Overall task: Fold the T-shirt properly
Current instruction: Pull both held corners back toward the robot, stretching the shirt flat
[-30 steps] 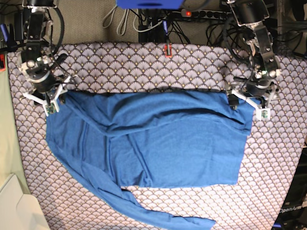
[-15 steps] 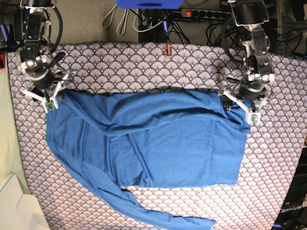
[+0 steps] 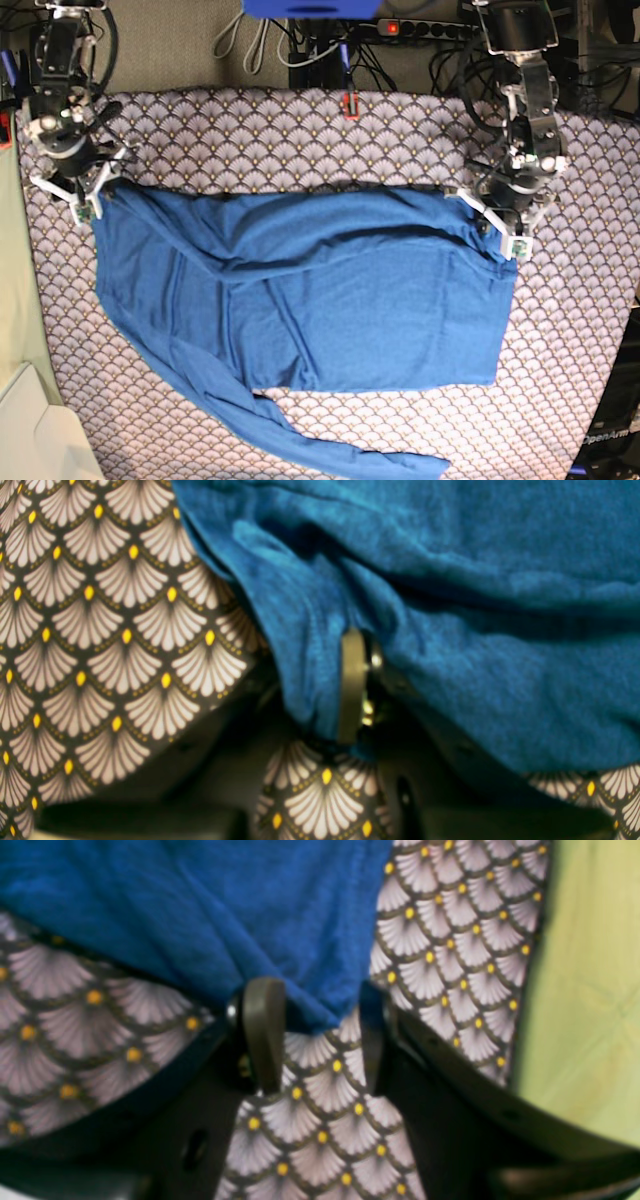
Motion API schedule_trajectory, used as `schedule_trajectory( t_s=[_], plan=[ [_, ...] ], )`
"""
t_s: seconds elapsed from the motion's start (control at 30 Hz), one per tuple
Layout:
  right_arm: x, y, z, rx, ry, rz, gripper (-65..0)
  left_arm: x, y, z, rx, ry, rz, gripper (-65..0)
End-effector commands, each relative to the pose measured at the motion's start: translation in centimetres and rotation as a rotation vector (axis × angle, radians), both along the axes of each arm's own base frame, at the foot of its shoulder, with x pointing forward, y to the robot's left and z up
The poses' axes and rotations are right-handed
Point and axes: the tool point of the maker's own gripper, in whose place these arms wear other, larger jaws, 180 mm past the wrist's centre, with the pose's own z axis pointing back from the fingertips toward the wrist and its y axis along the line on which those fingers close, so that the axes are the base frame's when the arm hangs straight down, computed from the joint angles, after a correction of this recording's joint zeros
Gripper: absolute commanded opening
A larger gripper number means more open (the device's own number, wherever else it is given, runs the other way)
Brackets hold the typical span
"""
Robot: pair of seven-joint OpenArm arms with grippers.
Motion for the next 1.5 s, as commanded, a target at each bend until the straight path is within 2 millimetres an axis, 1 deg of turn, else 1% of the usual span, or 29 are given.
schedule_trajectory(
  t_s=[0.0,0.1,0.17,0.27,0.33,0.43,0.53,0.6,0.67,0.73,0.8,0.93,0.97,1.03,1.1,1.27,1.33,1.37,1.4,1.47],
  plan=[
    [0.6,-0.4,1.7,-0.008,-0.057,0.006,-39.0,-0.7,0.6,-0.4,0.029,0.041,0.002,-64.7],
    [0.2,0.0,2.3,-0.018,-0.051,0.057,-39.0,-1.2,0.6,-0.6,0.033,0.048,0.0,-64.7],
    [-0.3,0.3,2.0,-0.015,-0.037,0.075,-39.0,-1.3,0.6,-0.5,0.034,0.046,0.0,-64.7],
    [-0.4,0.5,1.8,-0.011,-0.029,0.081,-39.4,-1.2,0.7,-0.1,0.04,0.035,-0.002,-64.7],
    [-0.4,0.5,1.7,-0.01,-0.029,0.082,-39.4,-1.8,0.7,-0.5,0.041,0.05,-0.003,-64.7],
    [-0.3,0.5,1.7,-0.009,-0.028,0.083,-39.3,-1.9,1.4,-0.4,0.055,0.051,-0.002,-64.7],
    [-0.5,0.4,0.9,0.0,-0.007,0.08,-39.0,-1.9,1.5,-0.4,0.057,0.052,-0.002,-64.7],
    [0.0,0.2,0.7,0.007,-0.005,0.07,-39.0,-2.0,1.5,-0.4,0.059,0.052,-0.003,-64.7],
    [0.0,-0.2,-0.3,0.02,0.017,0.054,-39.0,-2.0,1.6,-0.4,0.061,0.053,-0.003,-64.7],
    [0.4,-0.4,-0.8,0.03,0.022,0.042,-39.0,-2.0,1.6,-0.4,0.061,0.053,-0.003,-64.7],
    [0.4,-0.5,-1.1,0.034,0.031,0.044,-39.0,-1.9,1.6,-0.3,0.061,0.051,-0.003,-64.7],
    [0.5,-0.4,-1.0,0.034,0.029,0.046,-39.0,-1.8,1.6,-0.3,0.063,0.05,-0.003,-64.7],
    [0.9,-0.4,-0.8,0.035,0.021,0.047,-39.0,-1.8,1.6,-0.3,0.063,0.05,-0.003,-64.7],
    [0.9,0.0,-1.5,0.042,0.04,0.058,-39.0,-1.8,1.6,-0.2,0.063,0.048,-0.003,-64.7],
    [0.7,-0.1,-2.0,0.042,0.057,0.06,-39.0,-1.7,1.6,-0.2,0.063,0.047,-0.003,-64.7],
    [0.6,0.3,-2.4,0.036,0.075,0.086,-39.7,-1.7,1.6,-0.2,0.063,0.047,-0.003,-64.7],
    [0.7,0.4,-2.3,0.035,0.071,0.088,-42.0,-1.7,1.6,-0.2,0.063,0.047,-0.003,-64.7],
    [0.8,0.4,-2.2,0.034,0.068,0.089,-45.0,-1.7,1.6,-0.2,0.063,0.047,-0.003,-64.7],
    [0.7,0.3,-2.2,0.034,0.069,0.087,-49.6,-1.7,1.7,-0.2,0.064,0.047,-0.003,-64.7],
    [0.7,0.3,-2.2,0.031,0.07,0.088,-61.6,-1.8,2.2,-0.1,0.077,0.05,-0.004,-64.7]
  ],
)
